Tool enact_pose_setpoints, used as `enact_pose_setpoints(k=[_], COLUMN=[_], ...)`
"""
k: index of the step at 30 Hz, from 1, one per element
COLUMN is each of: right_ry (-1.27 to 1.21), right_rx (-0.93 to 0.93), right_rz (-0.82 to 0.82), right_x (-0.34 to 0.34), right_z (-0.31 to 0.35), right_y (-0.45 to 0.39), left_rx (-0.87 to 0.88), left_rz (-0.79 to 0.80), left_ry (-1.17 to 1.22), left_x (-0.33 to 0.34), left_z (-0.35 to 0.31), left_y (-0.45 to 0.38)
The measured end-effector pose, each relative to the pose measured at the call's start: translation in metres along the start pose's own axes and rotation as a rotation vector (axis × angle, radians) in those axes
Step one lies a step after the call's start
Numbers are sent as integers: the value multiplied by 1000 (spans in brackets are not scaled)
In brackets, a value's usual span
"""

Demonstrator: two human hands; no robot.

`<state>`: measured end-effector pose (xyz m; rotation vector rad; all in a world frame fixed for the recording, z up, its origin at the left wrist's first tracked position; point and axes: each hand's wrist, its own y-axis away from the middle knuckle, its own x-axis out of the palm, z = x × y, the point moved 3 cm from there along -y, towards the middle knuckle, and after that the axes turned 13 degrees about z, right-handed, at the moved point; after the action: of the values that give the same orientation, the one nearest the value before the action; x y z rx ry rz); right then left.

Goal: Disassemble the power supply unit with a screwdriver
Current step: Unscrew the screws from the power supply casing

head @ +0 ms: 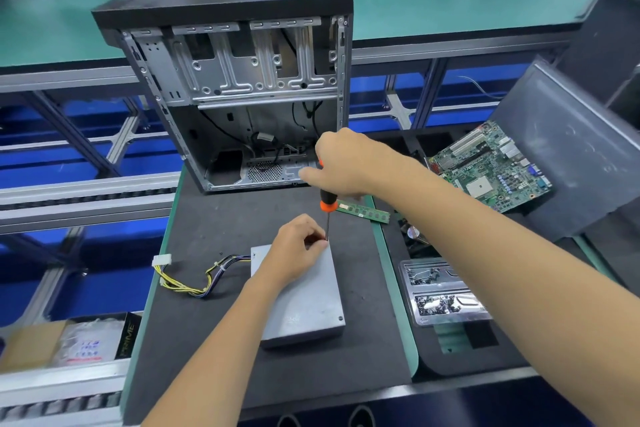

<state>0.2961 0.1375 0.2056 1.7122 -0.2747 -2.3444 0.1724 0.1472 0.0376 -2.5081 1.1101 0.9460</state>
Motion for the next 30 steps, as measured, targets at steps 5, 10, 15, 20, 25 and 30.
enact_pose_setpoints(k=[5,10,15,20,25,30], right_ry=[14,96,183,200,220,183], right_rx=[-69,-102,-190,-223,-215,-181], right_rz=[126,208,248,360,370,252], right_x=[3,-2,-1,-1,-5,-12], right_z=[10,14,20,26,26,21], right_y=[-5,-8,-10,-12,-6,2], left_rx=[-11,-10,-14,-26,-36,-36], left_rz=[-16,-28,-48,-68,-94,-104], left_ry=[23,-1,27,44,39,25], left_x=[0,1,2,3,4,4], left_z=[-1,-1,-2,-2,-5,-6], left_y=[0,0,0,1,3,3])
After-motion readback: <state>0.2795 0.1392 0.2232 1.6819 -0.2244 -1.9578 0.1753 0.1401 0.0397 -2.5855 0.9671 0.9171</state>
